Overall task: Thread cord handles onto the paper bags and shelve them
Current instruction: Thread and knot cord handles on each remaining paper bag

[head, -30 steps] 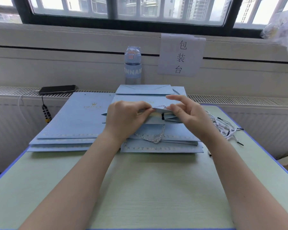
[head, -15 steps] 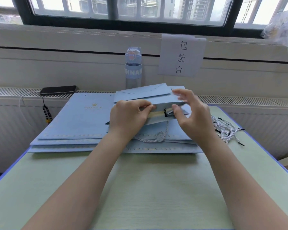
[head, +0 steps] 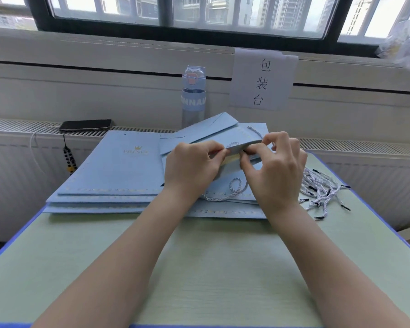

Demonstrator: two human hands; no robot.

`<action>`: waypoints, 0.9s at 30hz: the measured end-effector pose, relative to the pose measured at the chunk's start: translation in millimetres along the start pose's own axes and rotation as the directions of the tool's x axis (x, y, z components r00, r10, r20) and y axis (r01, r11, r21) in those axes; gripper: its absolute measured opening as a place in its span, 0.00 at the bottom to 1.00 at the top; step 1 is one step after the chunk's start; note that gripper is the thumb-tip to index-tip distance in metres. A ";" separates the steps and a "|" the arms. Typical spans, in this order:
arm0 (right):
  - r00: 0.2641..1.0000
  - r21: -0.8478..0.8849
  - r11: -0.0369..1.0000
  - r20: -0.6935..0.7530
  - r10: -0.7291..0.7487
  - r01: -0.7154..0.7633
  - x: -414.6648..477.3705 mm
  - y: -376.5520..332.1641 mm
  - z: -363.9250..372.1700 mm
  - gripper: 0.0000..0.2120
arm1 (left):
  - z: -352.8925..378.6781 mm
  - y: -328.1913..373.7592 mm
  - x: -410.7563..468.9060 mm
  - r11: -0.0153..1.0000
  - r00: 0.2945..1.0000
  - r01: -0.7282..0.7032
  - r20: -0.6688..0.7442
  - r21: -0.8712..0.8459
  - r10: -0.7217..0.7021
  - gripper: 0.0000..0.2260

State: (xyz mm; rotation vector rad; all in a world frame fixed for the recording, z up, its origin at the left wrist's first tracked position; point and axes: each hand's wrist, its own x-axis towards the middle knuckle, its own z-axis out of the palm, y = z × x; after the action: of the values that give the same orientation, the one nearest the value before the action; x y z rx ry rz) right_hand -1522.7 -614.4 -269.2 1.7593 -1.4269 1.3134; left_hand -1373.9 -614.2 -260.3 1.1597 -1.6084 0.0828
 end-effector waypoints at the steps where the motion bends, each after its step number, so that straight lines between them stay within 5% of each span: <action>1: 1.000 0.019 1.000 0.003 0.000 0.000 -0.6 -0.4 0.5 0.07 | -0.3 -0.8 0.1 1.000 1.000 -0.006 -0.003 0.003 0.006 0.02; 9: 0.998 0.188 0.982 0.058 0.021 -0.032 0.8 1.4 2.6 0.12 | -3.3 -10.8 2.9 0.999 0.999 0.023 0.034 0.039 -0.024 0.02; 14: 0.985 0.402 0.900 0.106 0.134 -0.166 8.5 10.9 -3.6 0.16 | -5.3 -22.3 2.7 0.998 0.952 -0.061 0.299 0.001 0.058 0.06; 17: 0.930 0.318 0.918 0.349 0.119 -0.237 8.0 15.7 0.2 0.09 | -1.5 -26.3 -0.9 0.987 0.896 -0.162 0.421 0.020 0.139 0.10; 21: 0.744 0.197 0.936 0.661 0.093 -0.292 1.6 18.8 4.3 0.09 | 2.3 -31.7 -2.5 0.984 0.851 -0.180 0.501 -0.002 0.157 0.10; 24: 0.719 0.201 0.922 0.687 0.110 -0.332 0.2 20.7 6.2 0.05 | -0.3 -40.9 4.8 0.993 0.855 -0.094 0.517 0.074 0.042 0.19; 27: 0.685 0.207 0.881 0.709 0.164 -0.425 0.7 21.7 9.3 0.03 | -8.5 -56.3 11.4 0.955 0.810 0.104 0.534 0.278 -0.243 0.20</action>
State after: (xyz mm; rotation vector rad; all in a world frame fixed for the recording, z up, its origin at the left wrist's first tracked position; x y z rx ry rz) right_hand -1539.7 -629.3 -276.0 2.5137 -2.0460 1.1840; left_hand -1327.5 -645.6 -275.5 1.6223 -2.0366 -0.2188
